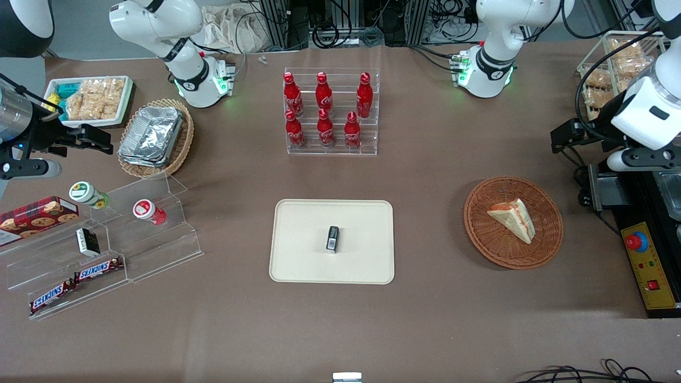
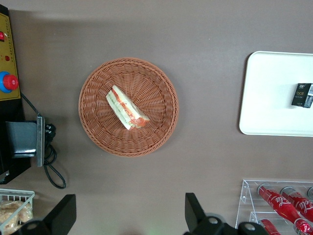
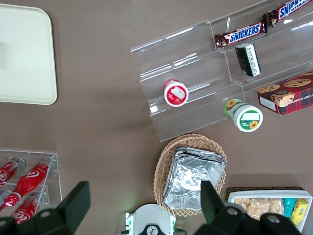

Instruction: Place sandwich from basket to tray

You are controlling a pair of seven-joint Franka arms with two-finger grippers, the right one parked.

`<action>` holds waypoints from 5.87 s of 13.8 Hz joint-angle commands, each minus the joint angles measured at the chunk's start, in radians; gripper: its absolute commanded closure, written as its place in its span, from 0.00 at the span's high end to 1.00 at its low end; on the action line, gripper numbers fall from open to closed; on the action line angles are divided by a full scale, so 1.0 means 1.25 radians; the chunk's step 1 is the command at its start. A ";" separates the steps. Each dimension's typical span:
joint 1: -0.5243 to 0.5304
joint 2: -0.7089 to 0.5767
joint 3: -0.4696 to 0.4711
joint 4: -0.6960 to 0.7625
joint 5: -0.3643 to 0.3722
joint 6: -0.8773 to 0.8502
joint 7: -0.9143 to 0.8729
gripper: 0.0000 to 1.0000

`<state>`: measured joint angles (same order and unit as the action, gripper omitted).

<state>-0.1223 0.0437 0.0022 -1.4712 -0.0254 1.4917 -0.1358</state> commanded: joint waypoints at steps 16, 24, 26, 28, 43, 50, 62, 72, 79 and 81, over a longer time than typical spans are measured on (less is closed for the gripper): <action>0.007 0.020 0.058 -0.400 0.017 0.366 -0.433 1.00; 0.003 0.196 0.057 -0.560 0.030 0.765 -0.579 1.00; 0.002 0.209 0.058 -0.560 0.031 0.768 -0.581 0.81; 0.007 0.212 0.058 -0.560 0.036 0.769 -0.588 0.00; -0.026 0.246 -0.282 -0.172 0.040 0.366 -0.338 0.00; -0.145 0.477 -0.304 -0.093 0.121 0.615 -0.349 0.00; -0.150 0.561 -0.301 -0.082 0.269 0.710 -0.479 1.00; -0.035 0.286 -0.307 -0.094 0.145 0.419 -0.449 1.00; 0.068 0.066 -0.179 -0.094 0.025 0.105 -0.152 1.00; 0.065 0.002 -0.117 -0.094 0.002 0.032 -0.103 1.00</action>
<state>-0.0259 0.1417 -0.2055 -1.5563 0.0104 1.5967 -0.3161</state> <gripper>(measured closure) 0.000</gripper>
